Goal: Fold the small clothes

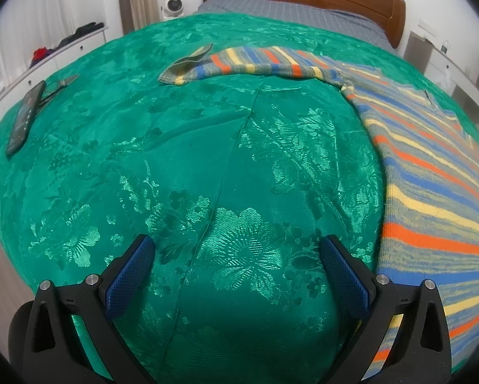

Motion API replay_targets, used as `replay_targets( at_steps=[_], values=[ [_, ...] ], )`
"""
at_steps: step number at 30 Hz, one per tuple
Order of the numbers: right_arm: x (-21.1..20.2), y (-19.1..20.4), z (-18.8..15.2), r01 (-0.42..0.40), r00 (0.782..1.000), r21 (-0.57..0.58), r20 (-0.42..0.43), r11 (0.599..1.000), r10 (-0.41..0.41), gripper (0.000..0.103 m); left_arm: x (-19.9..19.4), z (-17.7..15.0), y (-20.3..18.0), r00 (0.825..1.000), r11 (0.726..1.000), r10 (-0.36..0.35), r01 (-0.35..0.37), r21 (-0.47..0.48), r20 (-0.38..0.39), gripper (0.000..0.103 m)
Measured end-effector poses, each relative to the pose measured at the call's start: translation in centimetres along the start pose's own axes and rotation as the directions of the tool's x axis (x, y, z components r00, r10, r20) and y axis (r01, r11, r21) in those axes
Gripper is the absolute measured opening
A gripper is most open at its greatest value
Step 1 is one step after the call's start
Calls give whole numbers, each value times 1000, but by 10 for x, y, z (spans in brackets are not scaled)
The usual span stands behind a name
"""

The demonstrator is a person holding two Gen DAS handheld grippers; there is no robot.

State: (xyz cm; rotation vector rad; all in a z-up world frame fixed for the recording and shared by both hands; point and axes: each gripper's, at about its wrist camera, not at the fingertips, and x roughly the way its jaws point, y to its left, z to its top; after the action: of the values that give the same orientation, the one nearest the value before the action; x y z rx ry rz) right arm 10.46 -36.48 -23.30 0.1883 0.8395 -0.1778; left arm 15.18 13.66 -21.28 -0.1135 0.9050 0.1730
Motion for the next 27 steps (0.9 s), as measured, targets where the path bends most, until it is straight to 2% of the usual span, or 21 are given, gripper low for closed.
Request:
replay_targets(
  at_steps=[27],
  values=[
    [4, 5, -1, 32, 999, -20, -6, 999, -32, 103, -1, -3, -1, 1000, 1000, 4, -5, 24, 16, 103]
  ],
)
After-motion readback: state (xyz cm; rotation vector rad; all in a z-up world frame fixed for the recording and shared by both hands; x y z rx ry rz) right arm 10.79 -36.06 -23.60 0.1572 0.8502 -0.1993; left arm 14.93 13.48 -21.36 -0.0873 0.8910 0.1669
